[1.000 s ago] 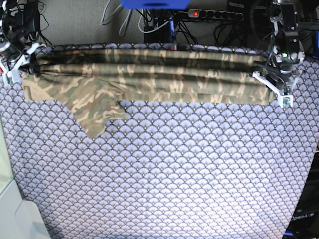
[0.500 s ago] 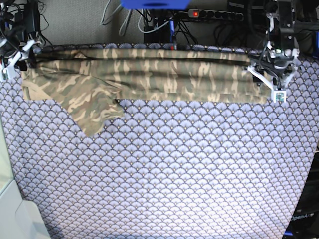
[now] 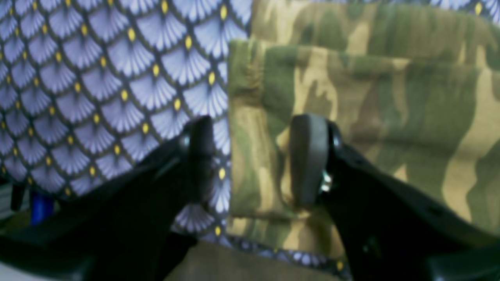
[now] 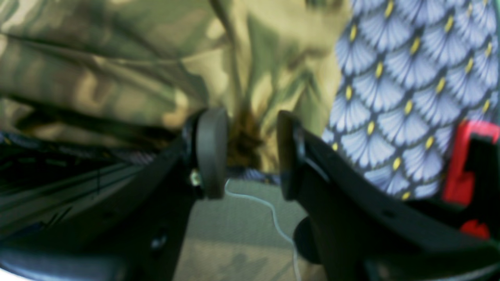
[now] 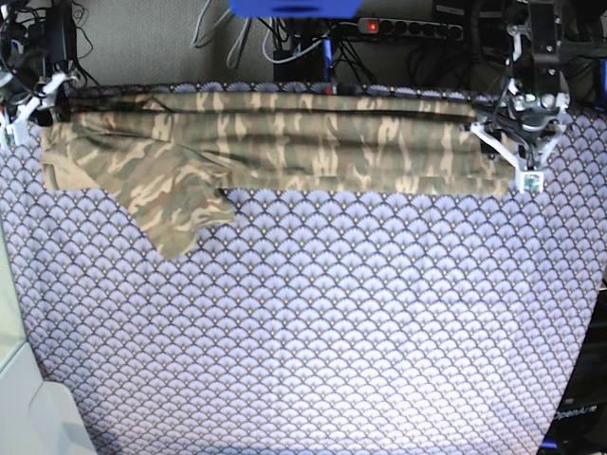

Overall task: Fold the T-shirt properly
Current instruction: 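Lower the folded hem onto the shirt and open the right gripper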

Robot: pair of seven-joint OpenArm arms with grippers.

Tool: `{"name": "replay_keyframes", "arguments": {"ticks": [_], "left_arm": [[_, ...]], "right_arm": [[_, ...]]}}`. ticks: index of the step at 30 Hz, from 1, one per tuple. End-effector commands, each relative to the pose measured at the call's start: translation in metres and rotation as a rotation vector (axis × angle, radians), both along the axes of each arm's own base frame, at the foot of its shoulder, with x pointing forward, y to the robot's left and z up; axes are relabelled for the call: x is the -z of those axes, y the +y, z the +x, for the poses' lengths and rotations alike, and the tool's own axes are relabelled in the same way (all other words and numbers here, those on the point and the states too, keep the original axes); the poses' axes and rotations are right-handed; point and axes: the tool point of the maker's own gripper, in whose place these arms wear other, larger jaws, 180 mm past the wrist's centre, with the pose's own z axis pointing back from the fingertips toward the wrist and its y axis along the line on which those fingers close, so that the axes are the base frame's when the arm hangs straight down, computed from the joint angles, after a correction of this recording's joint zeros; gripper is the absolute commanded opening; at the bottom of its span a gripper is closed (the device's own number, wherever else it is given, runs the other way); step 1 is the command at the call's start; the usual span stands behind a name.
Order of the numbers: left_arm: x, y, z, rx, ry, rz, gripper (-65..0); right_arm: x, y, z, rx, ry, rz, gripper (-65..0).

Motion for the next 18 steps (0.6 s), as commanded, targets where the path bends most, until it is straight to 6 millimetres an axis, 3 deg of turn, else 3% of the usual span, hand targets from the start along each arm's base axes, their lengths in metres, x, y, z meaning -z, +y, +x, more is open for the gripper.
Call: {"name": "replay_keyframes", "arguments": {"ticks": [1,4,9,11,14,18], "left_arm": [[-0.01,0.008,0.006,0.004,-0.025,0.032,-33.8],[-0.011,0.01,0.006,0.003,-0.027,0.036,-33.8],[-0.011,0.009,0.007,0.004,-0.028,0.035,-33.8],[-0.012,0.008,0.007,0.008,-0.03,0.035,-33.8],[-0.012,0.007,0.008,0.009,-0.03,0.033,-33.7],[-0.013,0.007,0.008,0.009,-0.03,0.033,-33.7]], "right_arm": [[-0.013,-0.02,0.008,0.03,-0.038,-0.034,-42.0],[-0.016,-0.041,0.007,0.096,-0.052,-0.043,-42.0],[-0.041,-0.074,0.008,0.172,-0.114,-0.099,-41.9],[-0.055,-0.081,0.018,0.167,-0.149,-0.124,-41.6],[-0.068,-0.079,0.031,0.132,-0.171,-0.149,-41.6],[-0.083,-0.053,0.071,-0.015,-0.154,-0.189,-39.8]]}}
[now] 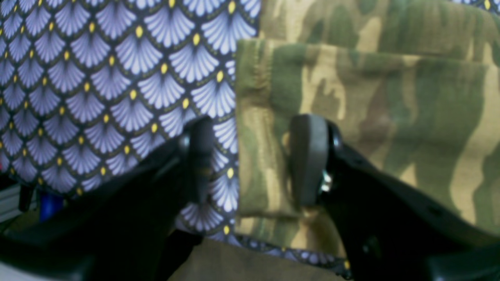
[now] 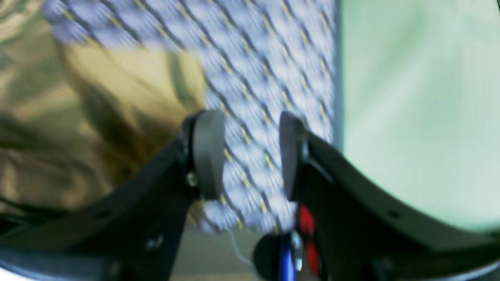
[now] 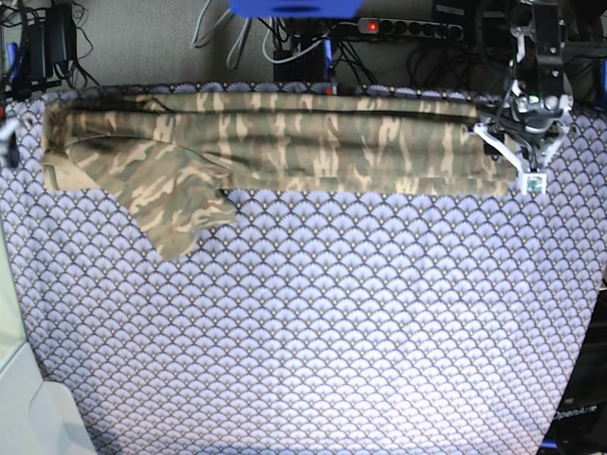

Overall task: Fold the T-shirt properly
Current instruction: 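Lower the folded hem onto the shirt and open the right gripper, then grasp the loose sleeve end with the right gripper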

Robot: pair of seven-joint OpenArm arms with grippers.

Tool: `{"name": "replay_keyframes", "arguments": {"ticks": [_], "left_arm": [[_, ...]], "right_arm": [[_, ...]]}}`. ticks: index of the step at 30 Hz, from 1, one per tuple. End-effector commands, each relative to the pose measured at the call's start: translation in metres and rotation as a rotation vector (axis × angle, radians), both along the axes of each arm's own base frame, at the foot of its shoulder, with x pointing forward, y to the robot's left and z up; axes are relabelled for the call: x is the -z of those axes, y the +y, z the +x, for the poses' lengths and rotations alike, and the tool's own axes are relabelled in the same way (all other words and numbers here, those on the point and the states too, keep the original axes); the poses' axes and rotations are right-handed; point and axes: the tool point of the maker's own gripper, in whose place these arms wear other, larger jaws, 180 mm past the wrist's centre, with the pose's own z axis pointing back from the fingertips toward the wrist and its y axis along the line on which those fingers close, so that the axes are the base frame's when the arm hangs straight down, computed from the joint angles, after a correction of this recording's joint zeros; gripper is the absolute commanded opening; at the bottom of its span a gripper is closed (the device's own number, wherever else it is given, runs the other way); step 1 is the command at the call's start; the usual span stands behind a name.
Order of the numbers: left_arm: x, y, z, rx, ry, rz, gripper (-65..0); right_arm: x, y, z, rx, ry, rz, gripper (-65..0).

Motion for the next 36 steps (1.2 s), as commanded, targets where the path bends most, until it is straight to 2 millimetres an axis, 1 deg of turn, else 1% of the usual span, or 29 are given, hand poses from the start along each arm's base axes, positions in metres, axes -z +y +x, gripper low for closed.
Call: {"name": "replay_keyframes", "arguments": {"ticks": [1,4,9,14,17,19,20,22,25,27,31,33,36], "left_arm": [[-0.01,0.005,0.007,0.009,-0.031,0.025,-33.6],[-0.005,-0.008,0.006,0.043,-0.018,0.014,-31.5],[-0.002,-0.015,0.006,0.062,-0.01,0.005,-31.4],[-0.001,-0.017,0.005,0.058,-0.009,-0.001,-31.4],[-0.001,-0.017,0.005,0.056,-0.009,-0.001,-31.4],[-0.002,-0.016,0.005,0.054,-0.01,0.0,-31.4],[-0.001,-0.016,0.005,0.053,-0.009,0.0,-31.4],[-0.001,-0.016,0.005,0.053,-0.009,0.0,-31.4],[-0.001,-0.016,0.005,0.053,-0.009,0.0,-31.4],[-0.001,-0.015,0.005,0.052,-0.009,0.001,-31.4],[-0.002,-0.015,0.005,0.051,-0.011,0.001,-31.4],[-0.002,-0.014,0.005,0.05,-0.011,0.004,-31.4],[-0.001,-0.013,0.005,0.048,-0.008,0.009,-31.4]], "right_arm": [[-0.019,0.005,0.02,-0.051,-0.046,-0.022,-39.3],[-0.021,0.031,0.054,-0.136,-0.038,-0.019,-37.5],[-0.015,0.059,0.089,-0.211,0.011,0.001,-35.9],[-0.008,0.092,0.112,-0.307,0.054,0.01,-35.9],[-0.003,0.108,0.115,-0.339,0.062,0.028,-35.8],[-0.003,0.114,0.118,-0.347,0.055,0.034,-35.8],[-0.001,0.122,0.121,-0.361,0.056,0.046,-35.8],[0.01,0.129,0.122,-0.366,0.079,0.073,-35.8],[0.026,0.128,0.127,-0.346,0.119,0.117,-35.8],[0.031,0.132,0.135,-0.344,0.134,0.14,-35.8],[0.032,0.133,0.146,-0.338,0.14,0.158,-35.8],[0.031,0.138,0.152,-0.339,0.13,0.173,-35.8],[0.029,0.142,0.154,-0.342,0.123,0.179,-35.8]]}}
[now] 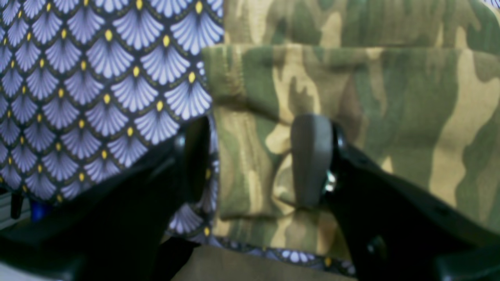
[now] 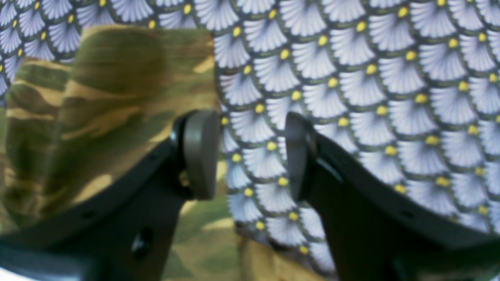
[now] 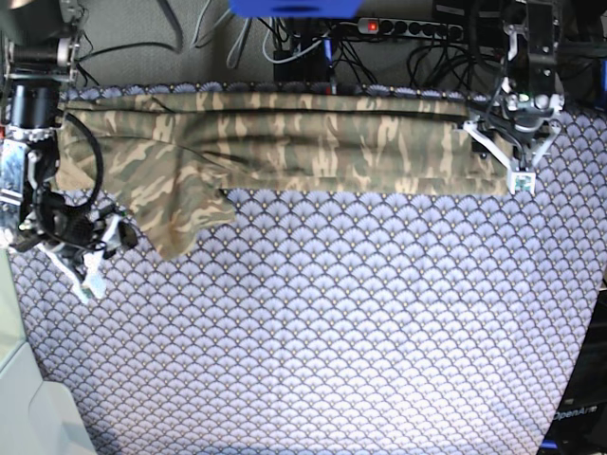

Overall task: Fold the T-shirt properly
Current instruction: 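Grasp the loose sleeve end with the right gripper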

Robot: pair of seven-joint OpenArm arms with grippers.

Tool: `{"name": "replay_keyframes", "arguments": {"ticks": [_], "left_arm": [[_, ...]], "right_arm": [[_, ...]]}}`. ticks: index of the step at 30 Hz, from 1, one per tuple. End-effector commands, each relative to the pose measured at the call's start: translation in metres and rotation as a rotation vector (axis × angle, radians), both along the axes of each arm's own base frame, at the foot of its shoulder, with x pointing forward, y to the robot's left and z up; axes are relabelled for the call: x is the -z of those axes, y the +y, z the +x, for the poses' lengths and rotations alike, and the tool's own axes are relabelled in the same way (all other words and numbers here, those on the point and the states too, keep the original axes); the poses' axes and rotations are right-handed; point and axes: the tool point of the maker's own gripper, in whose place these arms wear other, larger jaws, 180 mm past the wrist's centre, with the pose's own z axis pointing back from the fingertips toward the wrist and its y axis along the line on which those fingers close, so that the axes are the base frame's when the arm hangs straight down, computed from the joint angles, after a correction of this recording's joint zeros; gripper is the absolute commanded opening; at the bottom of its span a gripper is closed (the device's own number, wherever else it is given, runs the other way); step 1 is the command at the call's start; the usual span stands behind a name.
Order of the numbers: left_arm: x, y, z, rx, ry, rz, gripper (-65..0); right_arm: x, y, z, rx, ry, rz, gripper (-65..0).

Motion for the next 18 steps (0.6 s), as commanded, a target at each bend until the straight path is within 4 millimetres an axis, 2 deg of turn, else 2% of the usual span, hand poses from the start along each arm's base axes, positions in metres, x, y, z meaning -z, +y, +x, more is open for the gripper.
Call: {"name": "replay_keyframes", "arguments": {"ticks": [1,9,12,18], "left_arm": [[-0.007,0.004,0.004,0.002,-0.02,0.016,-31.5],[-0.006,0.007,0.004,0.002,-0.014,0.023,-31.5],[-0.006,0.007,0.004,0.002,-0.014,0.023,-31.5],[-0.006,0.008,0.004,0.003,-0.014,0.025,-31.5]], "right_arm": [[-0.018,-0.005,0.013,0.006,-0.055,0.004,-35.8],[-0.011,0.016,0.013,-0.003,-0.063,0.054,-35.8],[0.002,0.014,0.008,0.012,-0.026,0.068,-35.8],[0.014,0.015,0.002,0.021,-0.003,0.087,-35.8]]}}
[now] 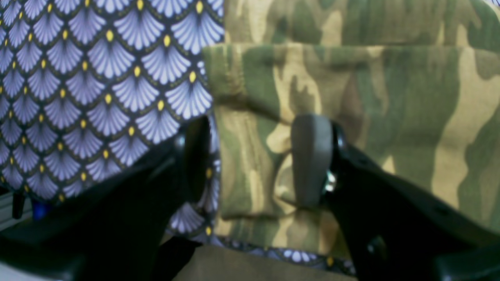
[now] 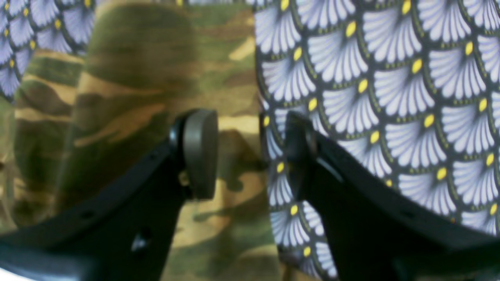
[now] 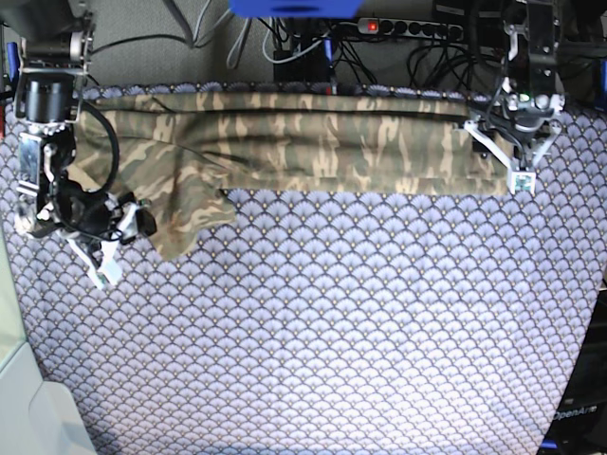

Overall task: Fold the T-shirt properly
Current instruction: 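Grasp the loose sleeve end with the right gripper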

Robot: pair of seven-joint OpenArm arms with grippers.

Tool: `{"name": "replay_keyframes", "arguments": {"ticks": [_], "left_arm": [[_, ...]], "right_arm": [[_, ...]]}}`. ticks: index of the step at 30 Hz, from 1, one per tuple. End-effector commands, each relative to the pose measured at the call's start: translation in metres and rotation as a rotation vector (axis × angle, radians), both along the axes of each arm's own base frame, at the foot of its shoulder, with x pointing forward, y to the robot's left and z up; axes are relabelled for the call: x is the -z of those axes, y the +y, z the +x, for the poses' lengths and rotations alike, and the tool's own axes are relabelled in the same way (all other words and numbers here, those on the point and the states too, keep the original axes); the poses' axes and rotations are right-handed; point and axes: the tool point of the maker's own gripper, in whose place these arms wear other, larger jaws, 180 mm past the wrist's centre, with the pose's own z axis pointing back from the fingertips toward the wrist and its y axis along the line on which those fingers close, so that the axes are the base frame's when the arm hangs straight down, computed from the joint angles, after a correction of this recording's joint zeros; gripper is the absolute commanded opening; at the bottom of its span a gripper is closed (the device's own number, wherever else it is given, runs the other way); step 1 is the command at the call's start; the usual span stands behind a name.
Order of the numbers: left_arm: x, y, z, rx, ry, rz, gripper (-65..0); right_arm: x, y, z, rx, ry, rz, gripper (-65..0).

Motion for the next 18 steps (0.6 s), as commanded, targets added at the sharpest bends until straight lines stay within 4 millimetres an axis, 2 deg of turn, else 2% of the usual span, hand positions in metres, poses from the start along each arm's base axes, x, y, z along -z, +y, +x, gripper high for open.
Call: {"name": "replay_keyframes", "arguments": {"ticks": [1,7,10,13,18], "left_arm": [[-0.006,0.006,0.004,0.003,-0.016,0.022,-31.5],[-0.006,0.006,0.004,0.003,-0.016,0.022,-31.5],[-0.006,0.006,0.004,0.002,-0.016,0.02,-31.5],[-0.007,0.005,0.004,0.003,-0.019,0.02,-31.5],[-0.005,0.005,-0.001,0.006,-0.01,0.021,-31.6]], "right_arm": [[-0.011,-0.005,0.01,0.004,-0.035,0.002,-35.8],[0.005,0.006,-0.007,-0.025,0.014,0.005,-36.2],[0.011,0.019,-0.01,-0.043,0.025,0.022,-36.9],[0.011,0.019,-0.01,-0.043,0.025,0.023,-44.4],[0.008,0.016,-0.008,-0.039,0.019,0.019,-62.9]]}}
